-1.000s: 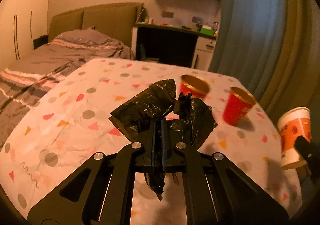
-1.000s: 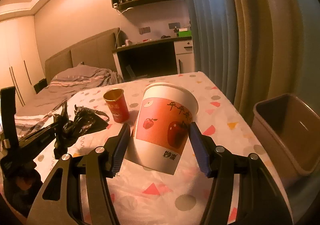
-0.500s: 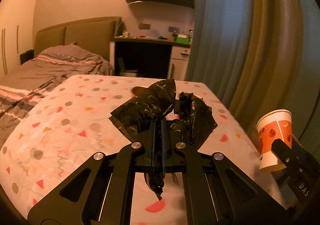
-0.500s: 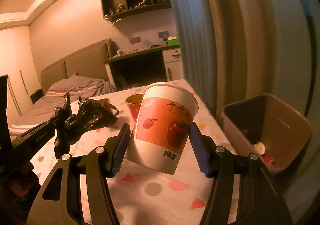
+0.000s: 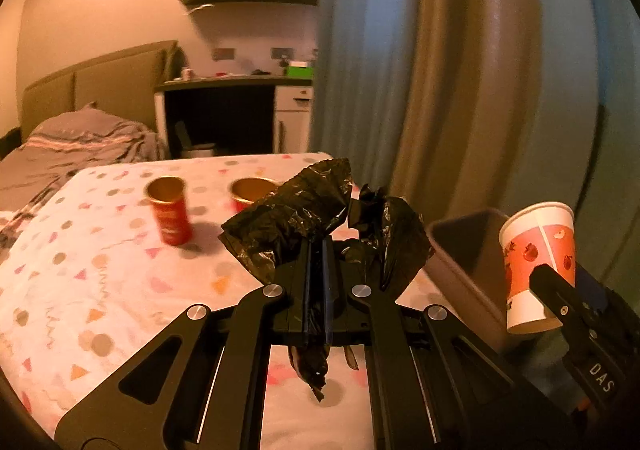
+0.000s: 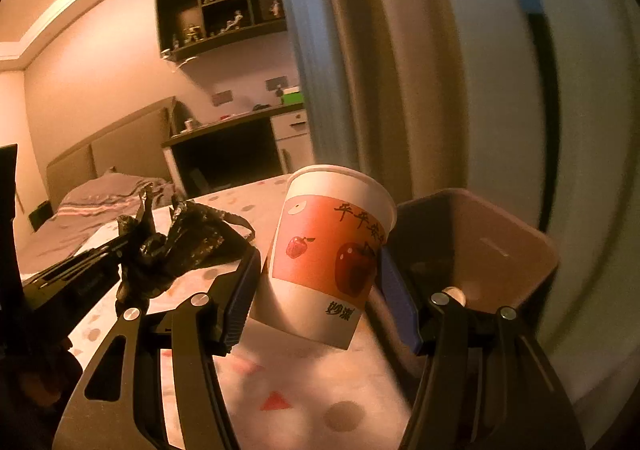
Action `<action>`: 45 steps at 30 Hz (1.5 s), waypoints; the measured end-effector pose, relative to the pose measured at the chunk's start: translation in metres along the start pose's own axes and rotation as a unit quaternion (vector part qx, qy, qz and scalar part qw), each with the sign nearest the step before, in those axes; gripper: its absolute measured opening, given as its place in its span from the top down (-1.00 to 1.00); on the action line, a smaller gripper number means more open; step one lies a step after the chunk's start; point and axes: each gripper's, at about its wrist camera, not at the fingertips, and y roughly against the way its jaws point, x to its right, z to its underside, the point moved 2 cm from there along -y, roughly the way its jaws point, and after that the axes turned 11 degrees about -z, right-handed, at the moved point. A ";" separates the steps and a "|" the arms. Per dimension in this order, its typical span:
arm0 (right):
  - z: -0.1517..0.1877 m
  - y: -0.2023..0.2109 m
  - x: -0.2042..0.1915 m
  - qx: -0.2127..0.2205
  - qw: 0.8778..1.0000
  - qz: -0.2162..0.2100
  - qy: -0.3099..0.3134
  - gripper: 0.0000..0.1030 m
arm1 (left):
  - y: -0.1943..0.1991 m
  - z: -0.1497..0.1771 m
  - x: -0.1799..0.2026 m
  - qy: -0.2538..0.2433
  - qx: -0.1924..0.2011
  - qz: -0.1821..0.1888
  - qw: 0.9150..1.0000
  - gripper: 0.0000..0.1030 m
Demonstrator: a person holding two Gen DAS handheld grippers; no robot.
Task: Collect trash
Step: 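Carry the black bag in the left tool and white cup in the right tool to the bin, then open the left tool over the bin while the right tool releases the white cup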
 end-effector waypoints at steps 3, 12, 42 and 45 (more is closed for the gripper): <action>0.001 0.005 0.017 0.004 1.000 0.013 -0.005 -0.14 | -0.003 0.000 0.021 -0.011 0.000 0.016 1.000 0.92; -0.003 0.014 0.064 0.015 0.998 0.063 -0.015 -0.14 | -0.018 -0.003 0.088 -0.034 -0.005 0.064 0.997 0.92; -0.010 -0.018 0.125 0.009 0.994 0.109 -0.031 -0.16 | -0.086 0.015 0.178 -0.060 -0.058 0.180 0.980 0.69; -0.011 -0.020 0.127 0.006 0.993 0.111 -0.032 -0.16 | -0.091 0.018 0.172 -0.059 -0.067 0.176 0.980 0.28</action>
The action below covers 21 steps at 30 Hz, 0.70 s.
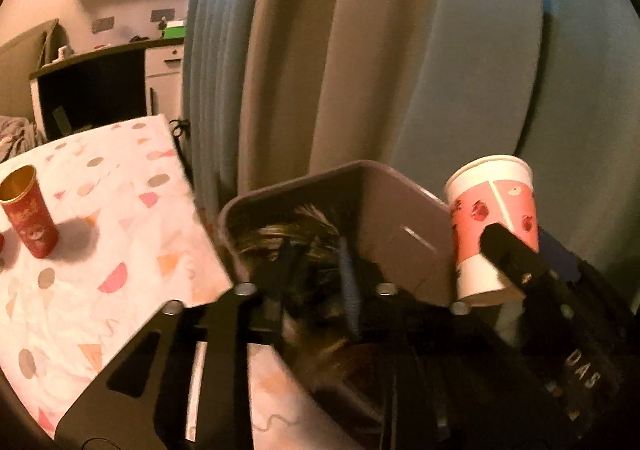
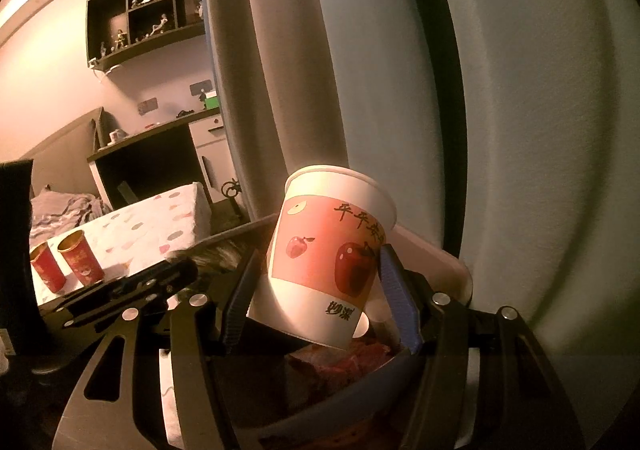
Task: Collect trash
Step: 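Open the left tool over the bin while the right tool releases the white cup, then move both open tools back toward the two red cups on the table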
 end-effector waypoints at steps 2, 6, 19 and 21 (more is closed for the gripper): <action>0.000 -0.002 -0.001 -0.002 1.000 0.001 0.002 -0.17 | 0.001 0.002 -0.007 0.005 0.001 -0.010 1.000 -0.05; 0.001 -0.009 -0.003 -0.009 1.000 0.001 0.005 -0.18 | 0.014 0.001 -0.022 0.020 0.013 -0.024 0.999 -0.36; -0.009 -0.002 -0.007 0.015 1.000 0.014 0.008 -0.59 | 0.073 -0.003 -0.070 0.050 0.075 -0.110 0.990 -0.67; -0.014 0.008 -0.010 0.030 0.999 0.014 0.011 -0.64 | 0.080 -0.003 -0.079 0.052 0.082 -0.125 0.987 -0.71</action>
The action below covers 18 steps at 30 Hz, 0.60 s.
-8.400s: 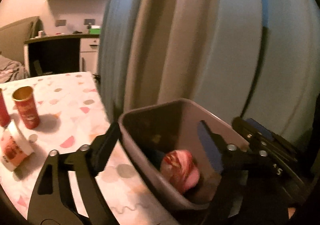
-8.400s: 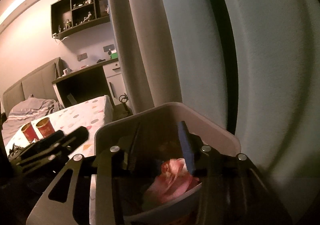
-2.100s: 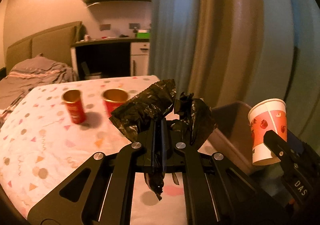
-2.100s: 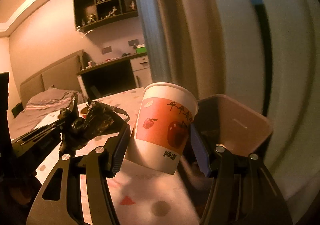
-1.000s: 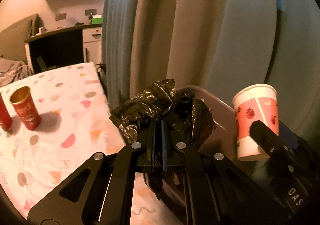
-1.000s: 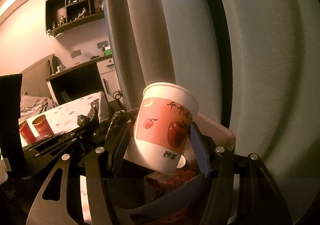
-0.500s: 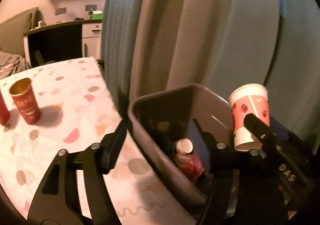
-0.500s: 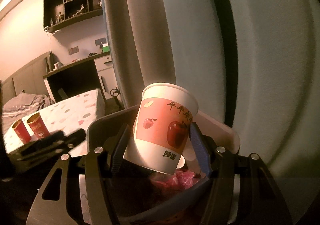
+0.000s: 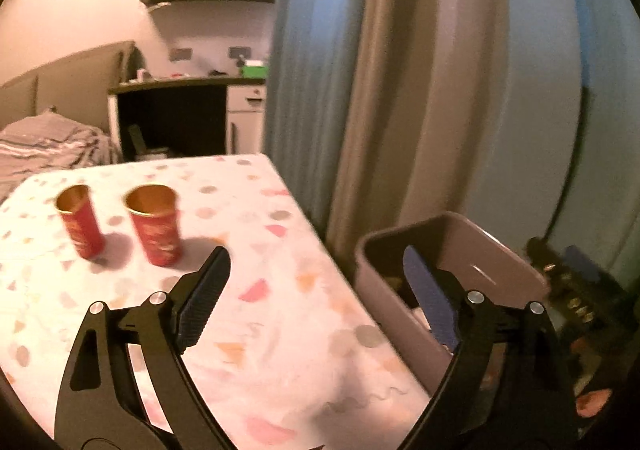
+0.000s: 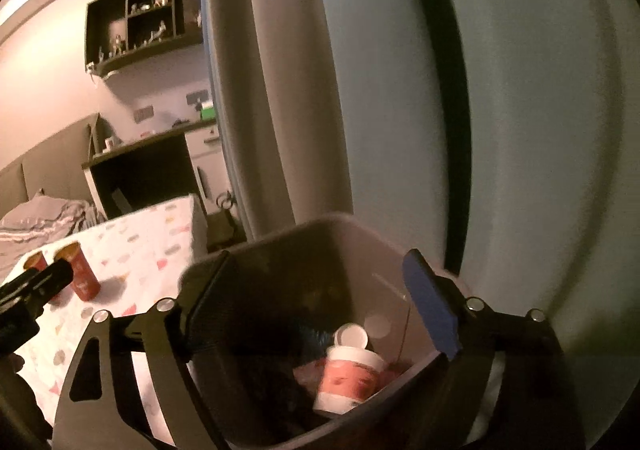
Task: Collect trash
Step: 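Move both open tools back toward the two red cups on the table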
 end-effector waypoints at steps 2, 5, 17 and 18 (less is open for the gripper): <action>-0.003 0.010 -0.007 0.014 1.000 -0.007 0.006 -0.68 | 0.004 -0.001 -0.011 0.003 0.003 -0.012 1.000 -0.72; -0.003 0.019 -0.020 0.023 0.999 -0.015 0.017 -0.70 | 0.008 -0.002 -0.032 0.010 0.004 -0.033 0.999 -0.72; 0.011 0.023 -0.097 0.007 0.996 -0.081 0.045 -0.79 | 0.030 0.003 -0.116 0.032 0.007 -0.119 0.992 -0.73; 0.011 0.022 -0.105 0.005 0.995 -0.088 0.046 -0.79 | 0.032 0.003 -0.124 0.034 0.008 -0.126 0.991 -0.73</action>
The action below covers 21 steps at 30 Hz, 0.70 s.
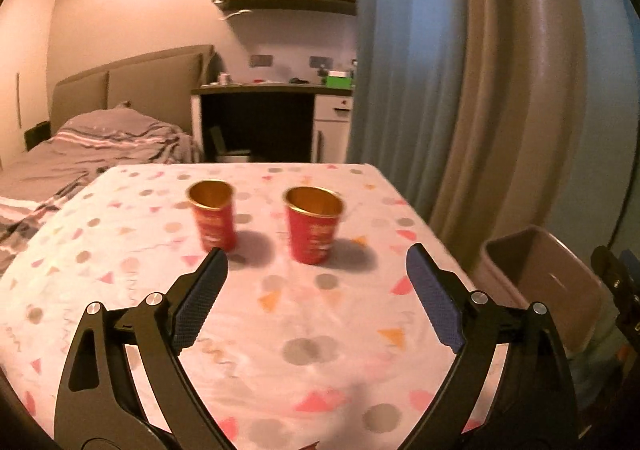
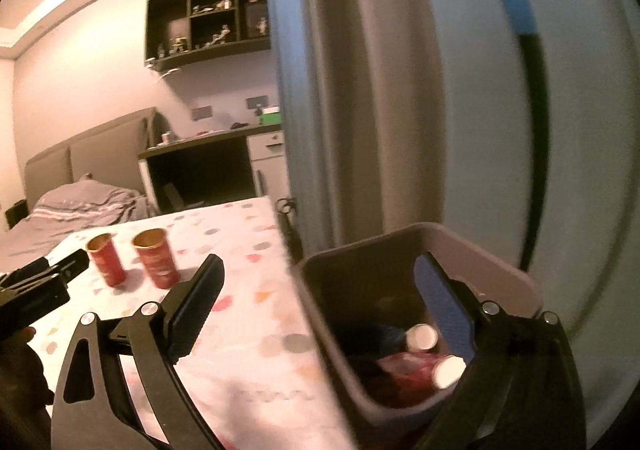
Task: Collect trash
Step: 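Move both open tools back toward the two red cups on the table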
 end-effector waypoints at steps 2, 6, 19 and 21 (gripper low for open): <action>-0.001 -0.004 -0.015 -0.001 1.000 -0.011 0.007 -0.80 | 0.000 0.000 -0.012 0.003 0.001 -0.010 1.000 -0.74; 0.000 -0.016 -0.048 -0.007 0.999 -0.032 0.021 -0.80 | -0.003 -0.001 -0.036 0.010 0.000 -0.026 1.000 -0.74; 0.014 -0.098 -0.130 -0.060 0.994 -0.086 0.043 -0.80 | -0.043 -0.004 -0.108 0.022 0.002 -0.076 0.997 -0.74; 0.016 -0.117 -0.141 -0.070 0.992 -0.088 0.051 -0.80 | -0.048 -0.005 -0.114 0.019 0.004 -0.079 0.997 -0.74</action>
